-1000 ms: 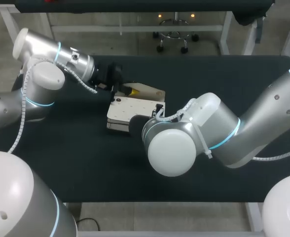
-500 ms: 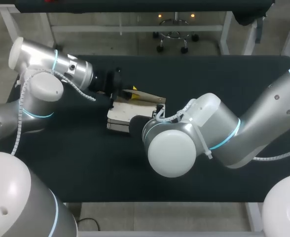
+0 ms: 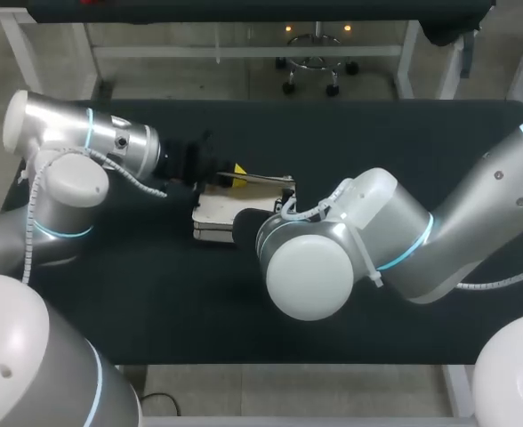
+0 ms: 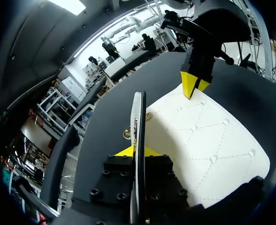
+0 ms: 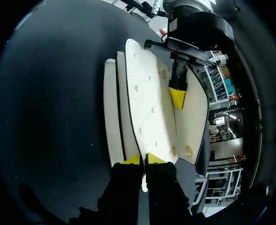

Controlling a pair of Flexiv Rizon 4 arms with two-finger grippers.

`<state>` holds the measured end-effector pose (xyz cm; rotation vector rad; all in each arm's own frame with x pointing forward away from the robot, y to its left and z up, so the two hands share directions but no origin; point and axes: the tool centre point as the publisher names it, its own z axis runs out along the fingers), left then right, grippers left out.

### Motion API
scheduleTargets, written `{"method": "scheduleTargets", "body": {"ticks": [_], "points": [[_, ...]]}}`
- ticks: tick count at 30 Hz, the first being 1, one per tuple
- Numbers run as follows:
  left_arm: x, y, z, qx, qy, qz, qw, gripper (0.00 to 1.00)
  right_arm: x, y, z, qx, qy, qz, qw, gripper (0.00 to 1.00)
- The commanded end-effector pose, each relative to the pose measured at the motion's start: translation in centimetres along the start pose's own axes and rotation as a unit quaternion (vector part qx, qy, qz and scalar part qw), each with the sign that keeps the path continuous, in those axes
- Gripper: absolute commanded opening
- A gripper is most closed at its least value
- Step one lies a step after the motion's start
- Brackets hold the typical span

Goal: Pick up the bag, open it, inspect its contents, close it, and place it on the opposite side

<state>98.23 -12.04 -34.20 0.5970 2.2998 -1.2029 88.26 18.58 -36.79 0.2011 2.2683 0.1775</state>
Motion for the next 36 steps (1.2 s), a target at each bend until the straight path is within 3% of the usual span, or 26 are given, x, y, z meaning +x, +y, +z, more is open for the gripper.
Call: {"method": "scheduleTargets", "body": {"ticks": [1, 2, 3, 9, 19, 20, 21, 23, 25, 36], "points": [[0.6, 0.5, -0.1, 0.012, -0.028, -0.016, 0.999, 0.5, 0.3, -0.4, 0.2, -0.021, -0.014, 0.0, 1.0, 0.0], [0.5, 0.6, -0.1, 0.017, -0.026, -0.023, 0.999, 0.84, 0.3, -0.4, 0.2, -0.021, -0.014, 0.0, 1.0, 0.0], [0.4, 0.6, -0.3, 0.028, -0.02, -0.041, 0.999, 1.0, 0.3, -0.4, 0.2, -0.021, -0.014, 0.0, 1.0, 0.0], [-0.1, 0.0, -1.4, 0.043, -0.021, -0.068, 0.997, 1.0, 0.3, -0.4, 0.2, -0.021, -0.014, 0.0, 1.0, 0.0], [-1.0, -1.2, -2.3, 0.047, -0.048, -0.023, 0.997, 1.0, 0.3, -0.4, 0.2, -0.021, -0.014, 0.0, 1.0, 0.0], [-1.1, -1.2, -2.2, 0.045, -0.048, -0.022, 0.998, 0.9, 0.3, -0.4, 0.2, -0.021, -0.014, 0.0, 1.0, 0.0], [-1.2, -1.1, -2.2, 0.045, -0.047, -0.022, 0.998, 0.63, 0.3, -0.4, 0.2, -0.021, -0.014, 0.0, 1.0, 0.0], [-1.4, -0.9, -2.2, 0.044, -0.048, -0.021, 0.998, 0.25, 0.3, -0.4, 0.2, -0.021, -0.014, 0.0, 1.0, 0.0], [-1.5, -0.9, -2.2, 0.045, -0.051, -0.02, 0.998, 0.0, 0.3, -0.4, 0.2, -0.021, -0.014, 0.0, 1.0, 0.0], [-1.7, -1.1, -2.6, 0.045, -0.052, -0.01, 0.998, 0.0, 0.3, -0.4, 0.2, -0.021, -0.014, 0.0, 1.0, 0.0]]}}
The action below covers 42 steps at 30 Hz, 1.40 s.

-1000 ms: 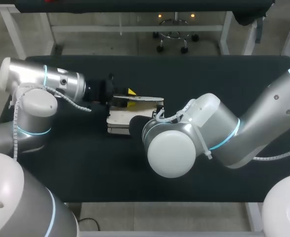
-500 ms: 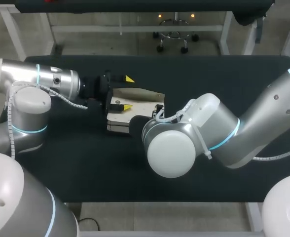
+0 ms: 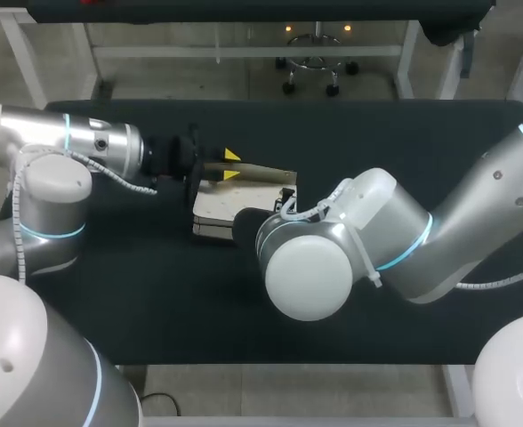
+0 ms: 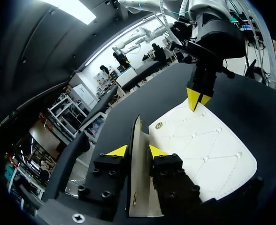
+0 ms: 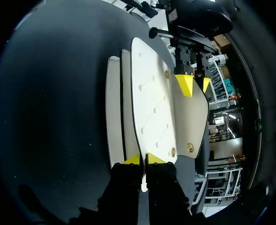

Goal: Pick up the bag, open it, inspect its contents, close it, and place it on the opposite side

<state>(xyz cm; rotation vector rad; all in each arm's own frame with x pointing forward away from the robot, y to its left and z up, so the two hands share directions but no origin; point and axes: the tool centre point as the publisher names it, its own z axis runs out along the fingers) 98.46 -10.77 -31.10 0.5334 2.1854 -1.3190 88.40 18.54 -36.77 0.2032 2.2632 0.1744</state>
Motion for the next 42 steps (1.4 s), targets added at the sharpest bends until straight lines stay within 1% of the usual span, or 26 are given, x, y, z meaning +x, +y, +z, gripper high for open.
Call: {"method": "scheduleTargets", "body": {"ticks": [1, 10, 12, 13, 15, 18, 19, 26, 32, 37, 40, 42], "points": [[0.1, 0.0, -0.1, 0.001, -0.002, 0.0, 1.0, 0.0, 0.4, -0.3, 0.1, -0.023, -0.011, 0.0, 1.0, 0.0], [0.1, 0.0, -0.1, 0.001, -0.002, 0.0, 1.0, 0.0, 0.4, -0.3, 0.1, -0.023, -0.011, 0.0, 1.0, 0.0], [0.7, 0.1, 0.0, 0.01, 0.005, 0.017, 1.0, 0.0, 0.4, -0.3, 0.1, -0.023, -0.011, 0.0, 1.0, 0.0], [0.9, 0.2, 0.0, 0.003, -0.004, 0.027, 1.0, 0.0, 0.4, -0.3, 0.1, -0.023, -0.011, 0.0, 1.0, 0.0], [1.6, 0.1, -0.1, 0.014, -0.003, 0.047, 0.999, 0.0, 0.4, -0.3, 0.1, -0.023, -0.011, 0.0, 1.0, 0.0], [2.6, 0.0, 0.0, 0.008, -0.006, 0.092, 0.996, 0.0, 0.4, -0.3, 0.1, -0.023, -0.011, 0.0, 1.0, 0.0], [2.9, -0.1, 0.1, 0.012, -0.002, 0.104, 0.995, 0.0, 0.4, -0.3, 0.1, -0.023, -0.011, 0.0, 1.0, 0.0], [3.5, -0.1, -0.1, 0.022, 0.0, 0.116, 0.993, 0.0, 0.4, -0.3, 0.1, -0.023, -0.011, 0.0, 1.0, 0.0], [5.0, -0.7, 0.1, 0.029, 0.027, 0.151, 0.988, 0.0, 0.4, -0.3, 0.1, -0.023, -0.011, 0.0, 1.0, 0.0], [5.8, -0.5, 0.5, 0.016, 0.044, 0.167, 0.985, 0.0, 0.4, -0.3, 0.1, -0.023, -0.011, 0.0, 1.0, 0.0], [5.9, -0.4, 0.3, 0.013, 0.039, 0.171, 0.984, 0.0, 0.4, -0.3, 0.1, -0.023, -0.011, 0.0, 1.0, 0.0], [5.8, -0.1, 0.2, 0.01, 0.025, 0.168, 0.985, 0.0, 0.4, -0.3, 0.1, -0.023, -0.011, 0.0, 1.0, 0.0]]}}
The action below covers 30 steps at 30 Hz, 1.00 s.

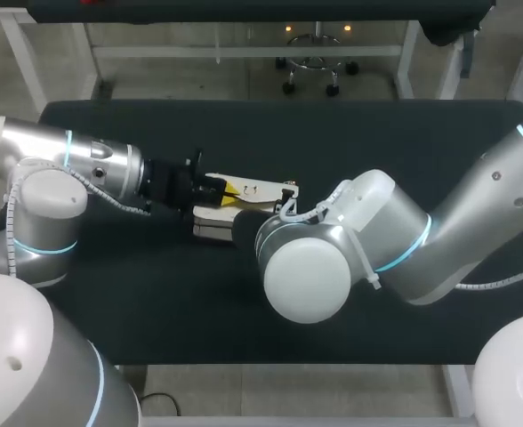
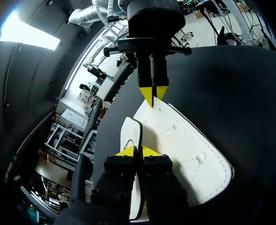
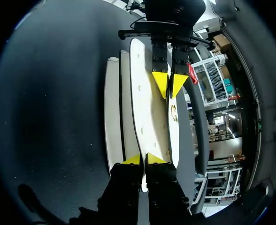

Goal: Pick up the bag, open it, inspect its contents, close it, and place it on the opposite side

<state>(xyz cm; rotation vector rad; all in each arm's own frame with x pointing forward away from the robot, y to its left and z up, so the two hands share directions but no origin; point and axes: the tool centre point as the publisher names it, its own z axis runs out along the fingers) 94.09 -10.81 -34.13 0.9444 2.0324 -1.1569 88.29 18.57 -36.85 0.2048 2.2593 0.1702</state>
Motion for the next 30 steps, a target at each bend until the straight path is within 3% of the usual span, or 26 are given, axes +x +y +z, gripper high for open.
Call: {"method": "scheduleTargets", "body": {"ticks": [1, 6, 12, 25, 30], "points": [[0.5, 0.4, 0.1, -0.015, -0.023, -0.006, 1.0, 0.0, 0.3, -0.3, 0.2, -0.024, -0.009, 0.0, 1.0, 0.0], [0.7, 1.4, 0.7, -0.037, -0.037, -0.027, 0.998, 0.0, 0.3, -0.3, 0.2, -0.024, -0.009, 0.0, 1.0, 0.0], [1.0, 0.8, 1.2, -0.026, -0.02, -0.018, 0.999, 0.0, 0.3, -0.3, 0.2, -0.024, -0.009, 0.0, 1.0, 0.0], [1.0, 0.3, -0.8, -0.006, -0.025, -0.05, 0.998, 0.0, 0.3, -0.3, 0.2, -0.024, -0.009, 0.0, 1.0, 0.0], [1.0, -0.2, 0.7, -0.037, -0.009, -0.043, 0.998, 0.0, 0.3, -0.3, 0.2, -0.024, -0.009, 0.0, 1.0, 0.0]]}}
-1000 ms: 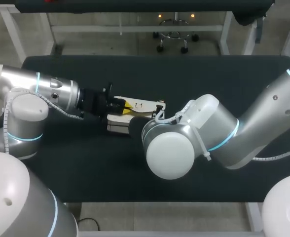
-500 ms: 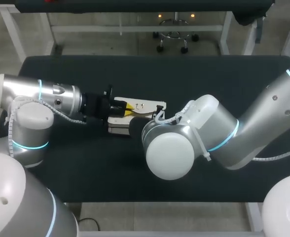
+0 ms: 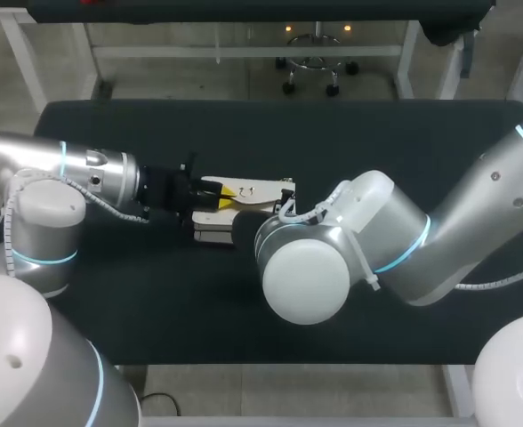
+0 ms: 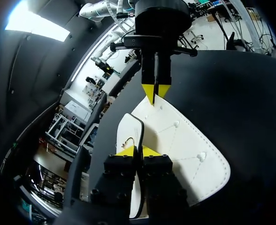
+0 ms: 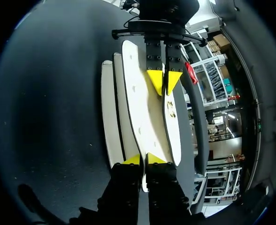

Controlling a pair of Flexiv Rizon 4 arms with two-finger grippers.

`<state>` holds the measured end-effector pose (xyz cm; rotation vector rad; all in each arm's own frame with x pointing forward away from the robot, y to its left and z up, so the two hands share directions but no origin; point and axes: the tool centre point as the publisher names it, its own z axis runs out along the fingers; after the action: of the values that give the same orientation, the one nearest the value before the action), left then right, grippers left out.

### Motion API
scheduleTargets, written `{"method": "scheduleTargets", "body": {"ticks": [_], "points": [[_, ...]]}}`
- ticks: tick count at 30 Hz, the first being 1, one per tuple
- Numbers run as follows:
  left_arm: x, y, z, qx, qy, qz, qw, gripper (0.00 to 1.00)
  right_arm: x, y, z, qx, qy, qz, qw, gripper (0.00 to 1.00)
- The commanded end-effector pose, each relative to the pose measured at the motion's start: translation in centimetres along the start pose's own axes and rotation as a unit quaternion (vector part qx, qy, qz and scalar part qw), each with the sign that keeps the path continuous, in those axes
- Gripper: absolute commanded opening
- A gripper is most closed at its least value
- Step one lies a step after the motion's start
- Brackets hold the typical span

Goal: Pick up the bag, open it, inspect its contents, close it, and place it on the opposite side

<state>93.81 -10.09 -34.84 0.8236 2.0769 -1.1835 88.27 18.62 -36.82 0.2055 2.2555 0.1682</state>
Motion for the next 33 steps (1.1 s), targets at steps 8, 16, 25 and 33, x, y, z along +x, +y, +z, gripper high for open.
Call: {"method": "scheduleTargets", "body": {"ticks": [8, 16, 25, 33], "points": [[-0.3, 0.0, 2.0, -0.047, 0.001, 0.005, 0.999, 0.0, 0.3, -0.4, 0.2, -0.025, -0.007, 0.0, 1.0, 0.0], [-1.1, 0.3, 0.6, -0.046, -0.027, 0.009, 0.999, 0.4, 0.3, -0.4, 0.2, -0.025, -0.007, 0.0, 1.0, 0.0], [-2.1, 0.6, 0.0, -0.046, -0.047, 0.015, 0.998, 0.22, 0.3, -0.4, 0.2, -0.025, -0.007, 0.0, 1.0, 0.0], [-1.8, 0.7, 0.6, -0.051, -0.033, 0.017, 0.998, 0.0, 0.3, -0.4, 0.2, -0.025, -0.007, 0.0, 1.0, 0.0]]}}
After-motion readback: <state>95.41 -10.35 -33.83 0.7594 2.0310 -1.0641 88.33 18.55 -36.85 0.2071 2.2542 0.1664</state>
